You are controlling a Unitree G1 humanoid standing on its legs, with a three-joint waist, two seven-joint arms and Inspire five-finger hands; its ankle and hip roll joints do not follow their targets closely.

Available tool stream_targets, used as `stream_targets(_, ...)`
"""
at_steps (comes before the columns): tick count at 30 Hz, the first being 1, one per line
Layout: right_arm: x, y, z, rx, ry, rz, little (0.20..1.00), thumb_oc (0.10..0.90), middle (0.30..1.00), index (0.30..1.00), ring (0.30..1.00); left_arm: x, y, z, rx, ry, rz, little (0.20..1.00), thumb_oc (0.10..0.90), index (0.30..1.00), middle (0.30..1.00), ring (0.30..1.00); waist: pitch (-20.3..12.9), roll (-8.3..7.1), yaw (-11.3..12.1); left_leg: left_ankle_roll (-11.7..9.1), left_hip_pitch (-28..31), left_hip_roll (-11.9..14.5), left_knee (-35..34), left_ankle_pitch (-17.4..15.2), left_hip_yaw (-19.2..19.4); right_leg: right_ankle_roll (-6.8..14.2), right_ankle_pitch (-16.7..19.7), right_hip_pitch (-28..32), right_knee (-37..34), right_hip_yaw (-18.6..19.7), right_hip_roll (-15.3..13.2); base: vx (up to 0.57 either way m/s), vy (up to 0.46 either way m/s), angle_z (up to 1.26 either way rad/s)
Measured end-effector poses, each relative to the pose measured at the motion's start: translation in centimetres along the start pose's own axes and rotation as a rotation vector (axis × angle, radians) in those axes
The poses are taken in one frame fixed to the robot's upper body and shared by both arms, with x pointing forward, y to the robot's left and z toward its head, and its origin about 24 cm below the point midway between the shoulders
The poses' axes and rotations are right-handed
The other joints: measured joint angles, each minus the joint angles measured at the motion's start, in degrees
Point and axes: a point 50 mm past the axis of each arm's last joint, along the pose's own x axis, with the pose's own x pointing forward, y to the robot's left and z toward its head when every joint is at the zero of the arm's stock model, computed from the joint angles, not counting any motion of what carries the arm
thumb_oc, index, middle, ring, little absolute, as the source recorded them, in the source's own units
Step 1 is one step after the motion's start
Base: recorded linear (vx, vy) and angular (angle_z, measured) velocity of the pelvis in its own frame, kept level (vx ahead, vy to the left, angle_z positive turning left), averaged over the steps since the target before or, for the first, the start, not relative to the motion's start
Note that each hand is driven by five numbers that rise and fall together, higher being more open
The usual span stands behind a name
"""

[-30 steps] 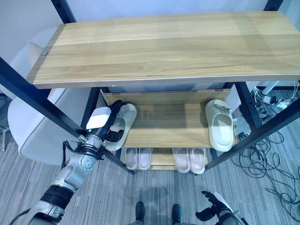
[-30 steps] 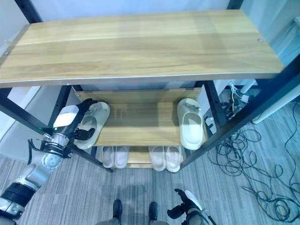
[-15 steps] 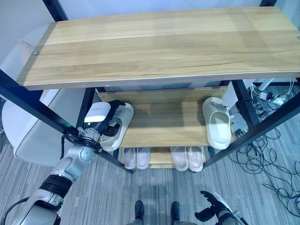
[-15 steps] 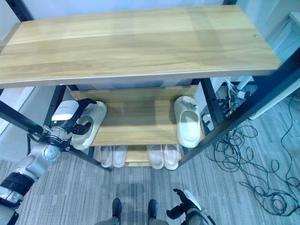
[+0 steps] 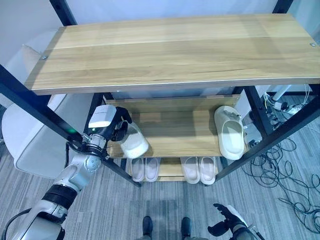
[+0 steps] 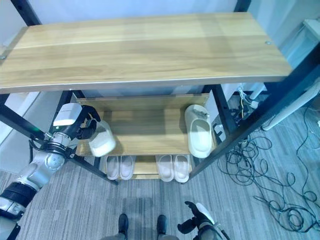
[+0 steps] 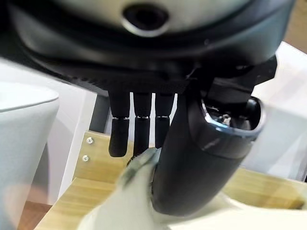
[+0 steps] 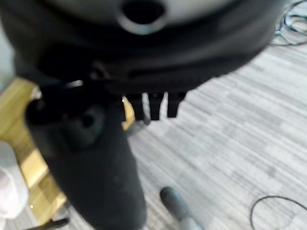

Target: Arrange the slippers neatly on the shoe rack.

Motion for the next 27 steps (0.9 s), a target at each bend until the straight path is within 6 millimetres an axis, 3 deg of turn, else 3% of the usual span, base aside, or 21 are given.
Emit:
stream_targets(7, -0.1, 0.1, -0.2, 0.001, 0.010, 0.001, 0.900, 0.800, 0.900, 0.900, 0.900, 0.0, 0.0, 0.4, -0.027, -0.005, 0.007, 0.300, 0.400, 0.300, 0.300, 0.300, 0.22, 0.31, 0.19, 0.00, 0.18, -0.17, -0.01, 0.00, 1.97, 0.41, 0.73, -0.73, -0.01, 1.92, -0.30, -0.02, 0.011, -0.14)
stream_targets(11, -0.3, 0.2, -0.5, 0.005, 0.021, 0.001, 0.900, 0.800, 0.900, 0.900, 0.900, 0.2, -0.5, 1.4, -0.065, -0.027, 0.007, 0.300, 0.400, 0.300, 0.300, 0.300, 0.81, 1.36, -0.21, 0.01, 0.18, -0.46, -0.02, -0.01, 2.65, 0.75, 0.88, -1.21, -0.03, 2.64, -0.63, -0.02, 0.023, -0.11)
stream_targets(18, -0.4, -0.4, -0.7, 0.025, 0.023, -0.025, 0.900, 0.800, 0.900, 0.900, 0.900, 0.8, -1.1, 3.8, -0.145, -0.085, 0.019, 0.300, 0.400, 0.300, 0.300, 0.300, 1.93, 3.52, -0.40, 0.02, -0.22, -0.94, -0.03, -0.02, 5.30, 1.35, 1.90, -3.09, -0.06, 5.64, -1.15, -0.02, 0.024, -0.20)
stream_targets(27, -0.4, -1.6, -1.2, 0.003, 0.032, -0.055, 0.900, 0.800, 0.900, 0.900, 0.900, 3.2, -0.7, 8.3, -0.212, -0.216, 0.041, 0.300, 0.400, 0.300, 0.300, 0.300, 2.94, 5.45, -1.97, 0.06, -1.60, -1.28, -0.03, -0.03, 6.14, 1.15, 2.66, -4.93, -0.36, 6.72, -1.48, 0.01, 0.000, -0.06)
